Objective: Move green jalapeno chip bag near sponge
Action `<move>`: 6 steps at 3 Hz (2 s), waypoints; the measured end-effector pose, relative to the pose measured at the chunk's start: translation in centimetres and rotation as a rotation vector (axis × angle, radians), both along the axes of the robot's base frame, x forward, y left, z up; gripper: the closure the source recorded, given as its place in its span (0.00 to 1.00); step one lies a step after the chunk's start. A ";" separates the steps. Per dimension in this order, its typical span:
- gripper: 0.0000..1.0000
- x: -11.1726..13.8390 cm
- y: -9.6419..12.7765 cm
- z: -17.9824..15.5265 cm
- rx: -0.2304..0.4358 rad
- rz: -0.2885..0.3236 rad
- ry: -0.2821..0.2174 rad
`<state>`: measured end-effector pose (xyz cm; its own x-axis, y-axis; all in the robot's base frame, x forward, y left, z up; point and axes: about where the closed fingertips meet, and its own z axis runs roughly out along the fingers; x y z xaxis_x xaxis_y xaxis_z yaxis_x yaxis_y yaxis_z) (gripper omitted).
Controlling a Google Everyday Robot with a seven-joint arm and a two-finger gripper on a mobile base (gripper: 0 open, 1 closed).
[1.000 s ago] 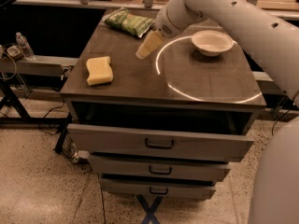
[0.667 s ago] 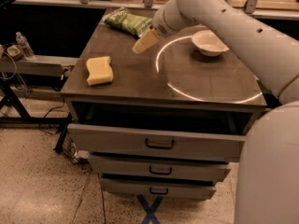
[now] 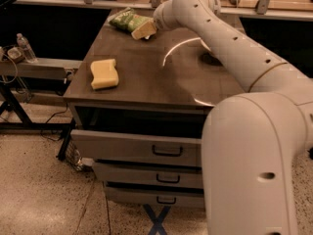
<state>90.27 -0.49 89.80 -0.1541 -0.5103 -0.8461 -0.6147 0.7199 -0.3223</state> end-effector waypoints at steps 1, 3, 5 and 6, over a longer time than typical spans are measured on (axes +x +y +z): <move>0.00 3.4 -0.5 -0.4 0.028 -0.092 -0.006; 0.00 5.0 1.2 -2.8 0.089 -0.158 0.125; 0.48 4.7 3.1 -4.1 0.111 -0.140 0.204; 0.70 4.6 3.4 -4.4 0.108 -0.135 0.220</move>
Offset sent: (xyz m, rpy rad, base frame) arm 0.0645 0.0110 -0.0189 0.0909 0.1289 -0.1833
